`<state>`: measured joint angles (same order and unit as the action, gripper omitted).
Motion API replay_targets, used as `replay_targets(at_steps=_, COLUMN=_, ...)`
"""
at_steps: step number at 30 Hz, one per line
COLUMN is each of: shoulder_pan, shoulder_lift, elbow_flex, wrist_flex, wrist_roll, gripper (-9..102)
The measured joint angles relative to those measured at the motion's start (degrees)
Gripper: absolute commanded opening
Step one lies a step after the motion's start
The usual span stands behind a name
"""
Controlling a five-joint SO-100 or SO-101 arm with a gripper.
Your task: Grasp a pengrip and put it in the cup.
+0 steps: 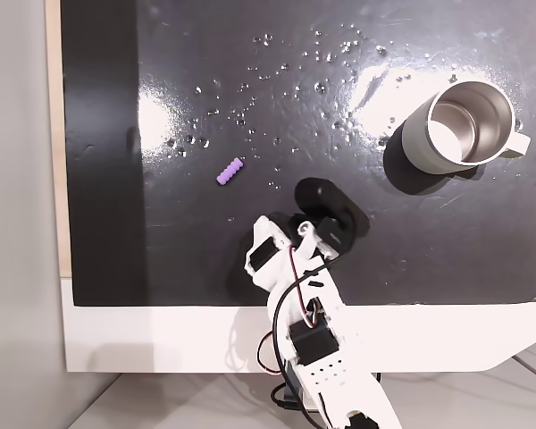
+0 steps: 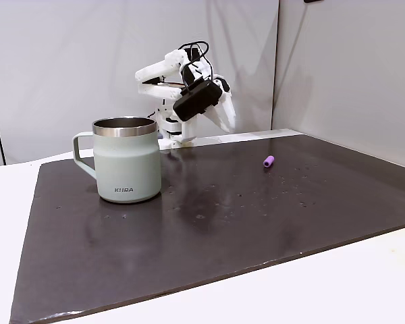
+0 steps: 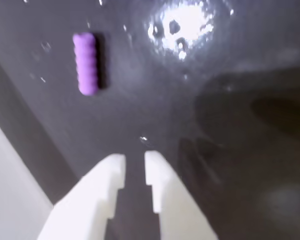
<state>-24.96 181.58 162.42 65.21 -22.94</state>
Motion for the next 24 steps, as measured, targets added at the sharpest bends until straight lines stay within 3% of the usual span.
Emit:
replay_targets(at_steps=9, shoulder_pan=-9.1, shoulder_lift=-20.2, elbow_flex=-12.0, wrist_flex=1.1, wrist_roll=-1.4, gripper=0)
replay_targets(at_steps=18, shoulder_pan=-16.8, shoulder_lift=-43.9, elbow_flex=-27.5, wrist_flex=1.1, wrist_roll=5.7, gripper=1)
replay_targets(at_steps=24, shoulder_pan=-16.8, shoulder_lift=-60.7, elbow_flex=-42.6, wrist_flex=4.7, wrist_roll=11.5, gripper=4)
